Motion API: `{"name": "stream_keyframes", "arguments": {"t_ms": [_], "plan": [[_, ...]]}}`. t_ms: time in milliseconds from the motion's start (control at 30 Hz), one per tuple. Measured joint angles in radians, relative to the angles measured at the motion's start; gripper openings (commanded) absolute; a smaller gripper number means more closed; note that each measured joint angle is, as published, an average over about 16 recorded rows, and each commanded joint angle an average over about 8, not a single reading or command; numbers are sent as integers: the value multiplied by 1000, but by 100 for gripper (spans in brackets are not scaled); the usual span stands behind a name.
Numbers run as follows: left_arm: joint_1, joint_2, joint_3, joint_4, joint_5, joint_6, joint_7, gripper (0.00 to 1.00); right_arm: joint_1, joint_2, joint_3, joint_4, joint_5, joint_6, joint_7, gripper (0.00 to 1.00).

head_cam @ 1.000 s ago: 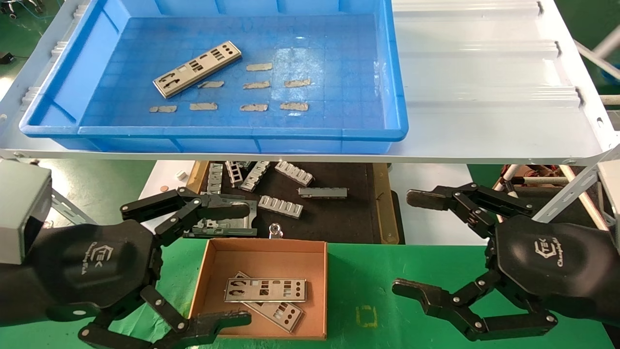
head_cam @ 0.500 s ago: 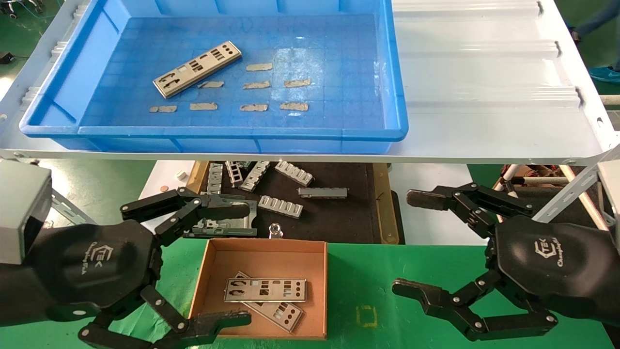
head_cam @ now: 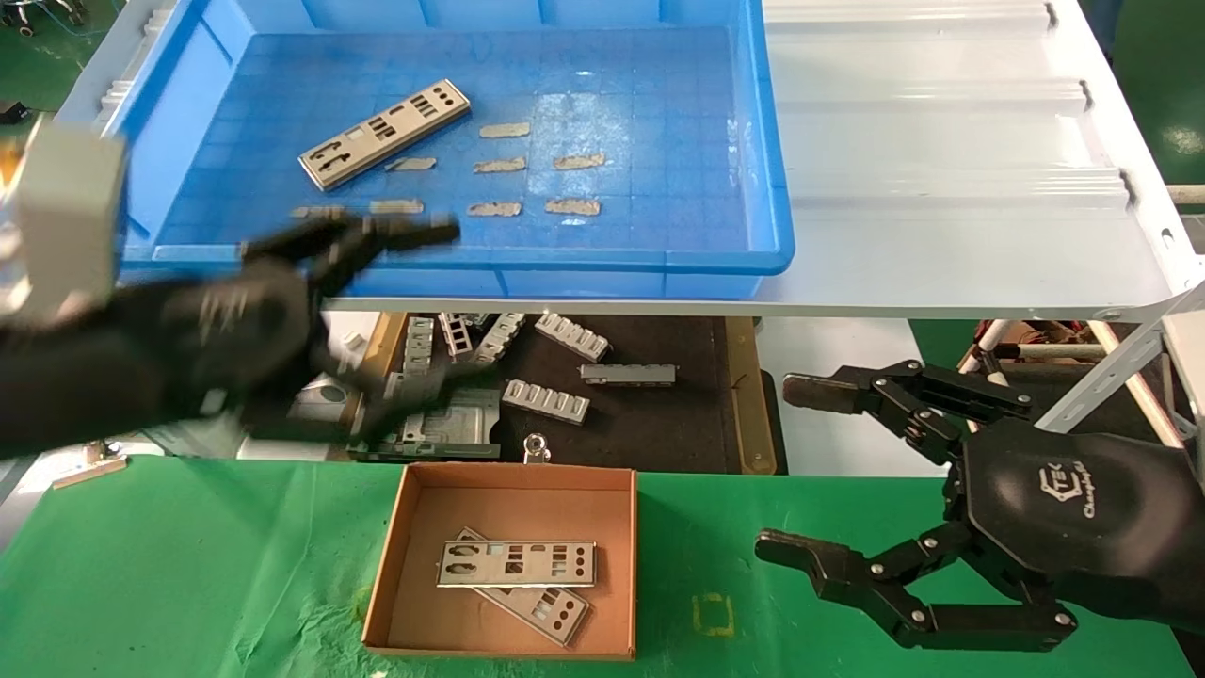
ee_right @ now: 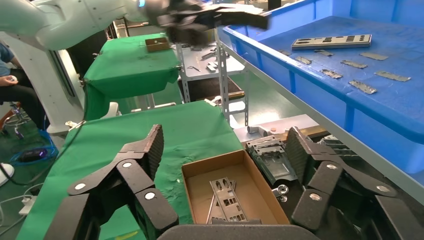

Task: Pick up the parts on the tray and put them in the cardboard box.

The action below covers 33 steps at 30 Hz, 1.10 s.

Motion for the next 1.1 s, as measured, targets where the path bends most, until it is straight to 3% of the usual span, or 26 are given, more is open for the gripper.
{"name": "stream_keyframes", "arguments": {"t_ms": [633, 1100], "plan": [[-498, 221, 154, 660, 346, -117, 157, 100, 0, 0, 0, 0, 0, 0, 0, 0], [-653, 305, 200, 935, 444, -218, 269, 100, 0, 0, 0, 0, 0, 0, 0, 0]]}}
